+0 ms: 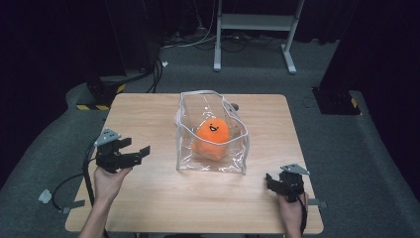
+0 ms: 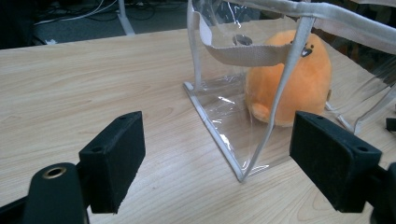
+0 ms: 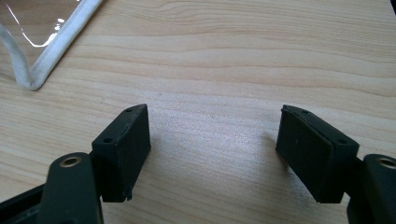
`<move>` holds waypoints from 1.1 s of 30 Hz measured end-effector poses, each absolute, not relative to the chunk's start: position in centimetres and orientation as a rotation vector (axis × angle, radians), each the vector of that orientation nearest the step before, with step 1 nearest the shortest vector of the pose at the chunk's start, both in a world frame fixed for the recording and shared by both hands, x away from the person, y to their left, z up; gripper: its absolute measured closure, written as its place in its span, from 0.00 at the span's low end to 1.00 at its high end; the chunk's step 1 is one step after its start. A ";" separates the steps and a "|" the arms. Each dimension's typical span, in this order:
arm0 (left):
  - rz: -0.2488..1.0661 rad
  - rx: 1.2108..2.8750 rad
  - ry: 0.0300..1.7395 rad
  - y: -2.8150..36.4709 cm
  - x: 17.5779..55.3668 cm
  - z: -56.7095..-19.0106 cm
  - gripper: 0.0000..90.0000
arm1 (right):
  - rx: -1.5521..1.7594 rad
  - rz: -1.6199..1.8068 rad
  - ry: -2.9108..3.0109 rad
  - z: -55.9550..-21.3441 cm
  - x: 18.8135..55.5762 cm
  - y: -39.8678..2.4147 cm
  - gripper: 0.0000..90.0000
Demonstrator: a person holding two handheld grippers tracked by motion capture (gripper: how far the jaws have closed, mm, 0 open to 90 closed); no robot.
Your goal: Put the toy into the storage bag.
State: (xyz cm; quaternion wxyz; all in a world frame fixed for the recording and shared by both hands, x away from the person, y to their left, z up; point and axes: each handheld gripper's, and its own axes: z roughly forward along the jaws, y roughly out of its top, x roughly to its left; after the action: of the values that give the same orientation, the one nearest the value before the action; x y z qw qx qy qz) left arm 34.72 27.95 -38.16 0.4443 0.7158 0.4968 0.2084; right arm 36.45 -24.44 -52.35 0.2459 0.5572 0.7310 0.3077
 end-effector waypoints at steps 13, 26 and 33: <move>0.500 1.771 1.241 28.1 34.4 -39.0 0.20 | 1.520 0.839 1.994 -52.3 36.5 -24.4 0.29; 0.493 1.769 1.249 28.2 34.2 -39.7 0.20 | 1.520 0.839 1.994 -52.3 36.5 -24.4 0.28; 0.483 1.765 1.258 28.2 34.0 -40.3 0.20 | 1.520 0.839 1.994 -52.4 36.5 -24.4 0.29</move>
State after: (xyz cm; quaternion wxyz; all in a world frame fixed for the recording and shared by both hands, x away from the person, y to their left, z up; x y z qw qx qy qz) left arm 34.04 28.25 -40.27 0.4444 0.7121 0.5075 0.1947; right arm 36.45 -24.44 -52.35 0.2461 0.5571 0.7310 0.3077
